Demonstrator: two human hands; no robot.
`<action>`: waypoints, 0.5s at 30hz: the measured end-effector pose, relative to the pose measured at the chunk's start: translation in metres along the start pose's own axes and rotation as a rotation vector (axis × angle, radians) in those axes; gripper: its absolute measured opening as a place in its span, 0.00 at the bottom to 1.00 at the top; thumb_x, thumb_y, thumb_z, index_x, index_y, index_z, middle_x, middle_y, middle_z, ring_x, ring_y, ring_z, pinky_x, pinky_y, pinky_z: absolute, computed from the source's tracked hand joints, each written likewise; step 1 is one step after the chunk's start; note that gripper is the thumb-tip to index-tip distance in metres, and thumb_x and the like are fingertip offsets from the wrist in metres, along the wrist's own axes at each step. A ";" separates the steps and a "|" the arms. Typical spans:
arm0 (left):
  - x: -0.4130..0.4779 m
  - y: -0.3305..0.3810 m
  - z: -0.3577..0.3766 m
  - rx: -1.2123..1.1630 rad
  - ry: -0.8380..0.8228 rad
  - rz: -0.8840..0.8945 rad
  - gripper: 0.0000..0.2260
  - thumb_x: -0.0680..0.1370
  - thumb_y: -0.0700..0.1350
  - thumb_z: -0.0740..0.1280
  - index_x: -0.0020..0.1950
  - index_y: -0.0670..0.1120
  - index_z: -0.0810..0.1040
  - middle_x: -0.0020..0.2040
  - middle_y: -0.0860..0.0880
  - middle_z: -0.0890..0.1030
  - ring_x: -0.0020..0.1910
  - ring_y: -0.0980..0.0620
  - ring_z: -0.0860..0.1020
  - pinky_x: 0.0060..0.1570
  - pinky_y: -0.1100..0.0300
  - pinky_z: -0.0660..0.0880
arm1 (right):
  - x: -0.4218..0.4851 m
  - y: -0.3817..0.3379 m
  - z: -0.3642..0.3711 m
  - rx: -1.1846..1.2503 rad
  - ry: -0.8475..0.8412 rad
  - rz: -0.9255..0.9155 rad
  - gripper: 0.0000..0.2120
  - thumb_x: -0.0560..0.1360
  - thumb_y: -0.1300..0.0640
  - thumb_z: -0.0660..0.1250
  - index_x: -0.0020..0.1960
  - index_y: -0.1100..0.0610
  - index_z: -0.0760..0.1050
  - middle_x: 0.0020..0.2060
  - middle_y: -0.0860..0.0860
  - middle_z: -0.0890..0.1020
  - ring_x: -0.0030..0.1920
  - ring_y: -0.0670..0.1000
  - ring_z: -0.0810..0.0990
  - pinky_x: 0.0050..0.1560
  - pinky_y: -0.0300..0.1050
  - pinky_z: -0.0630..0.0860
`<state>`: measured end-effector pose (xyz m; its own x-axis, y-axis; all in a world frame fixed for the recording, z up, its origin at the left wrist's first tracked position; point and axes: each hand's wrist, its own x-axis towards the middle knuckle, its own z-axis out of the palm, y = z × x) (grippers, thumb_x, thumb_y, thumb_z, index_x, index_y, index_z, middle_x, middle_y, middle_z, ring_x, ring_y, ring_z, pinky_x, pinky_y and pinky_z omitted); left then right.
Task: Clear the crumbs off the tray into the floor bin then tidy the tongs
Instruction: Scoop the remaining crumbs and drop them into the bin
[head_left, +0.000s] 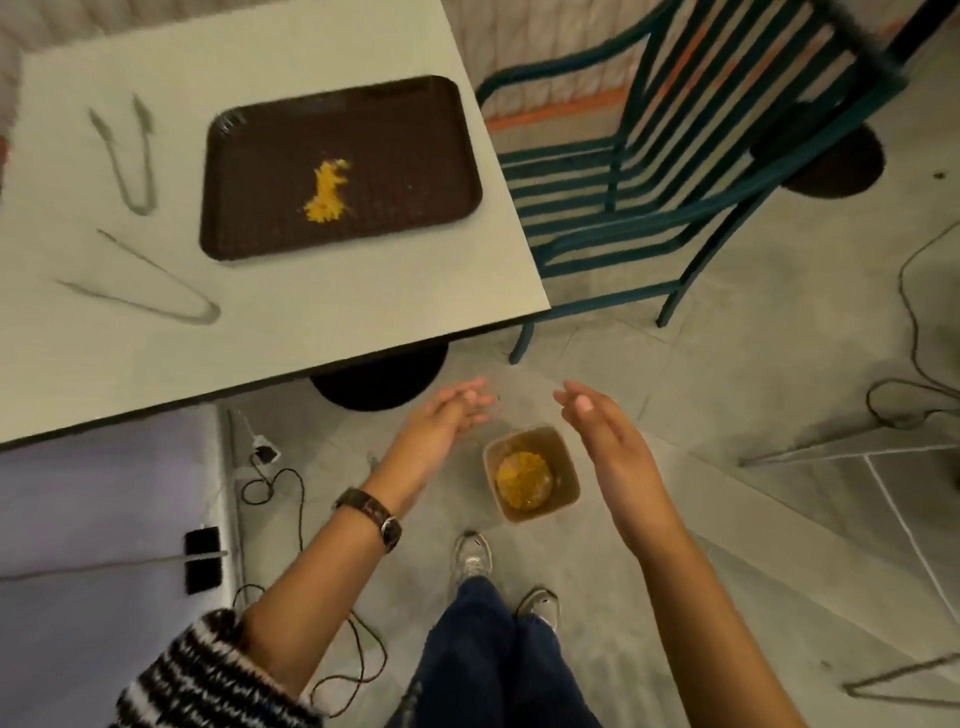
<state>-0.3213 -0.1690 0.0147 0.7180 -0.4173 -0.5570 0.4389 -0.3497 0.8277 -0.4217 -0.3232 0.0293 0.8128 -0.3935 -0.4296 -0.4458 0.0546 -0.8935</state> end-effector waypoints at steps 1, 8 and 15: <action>-0.013 0.012 -0.007 -0.005 0.020 0.026 0.13 0.81 0.49 0.55 0.63 0.53 0.73 0.58 0.55 0.79 0.56 0.59 0.78 0.58 0.65 0.70 | -0.006 -0.010 0.001 -0.021 -0.007 -0.012 0.18 0.79 0.45 0.55 0.66 0.46 0.70 0.65 0.45 0.75 0.66 0.44 0.71 0.65 0.42 0.65; -0.071 0.046 -0.067 -0.149 0.208 0.059 0.14 0.81 0.47 0.56 0.64 0.49 0.74 0.59 0.50 0.80 0.57 0.53 0.79 0.64 0.55 0.70 | -0.012 -0.055 0.045 -0.172 -0.102 -0.053 0.19 0.79 0.47 0.58 0.68 0.48 0.69 0.64 0.45 0.74 0.61 0.43 0.72 0.50 0.30 0.66; -0.044 0.062 -0.142 -0.245 0.289 0.051 0.12 0.81 0.46 0.57 0.59 0.52 0.76 0.57 0.51 0.81 0.57 0.53 0.78 0.62 0.56 0.70 | 0.039 -0.099 0.133 -0.398 -0.312 -0.106 0.20 0.79 0.47 0.58 0.70 0.47 0.65 0.65 0.44 0.71 0.61 0.42 0.69 0.59 0.34 0.66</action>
<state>-0.2493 -0.0532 0.1003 0.8500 -0.1627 -0.5011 0.4893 -0.1089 0.8653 -0.2956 -0.2222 0.0836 0.9075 -0.0817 -0.4120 -0.4133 -0.3480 -0.8414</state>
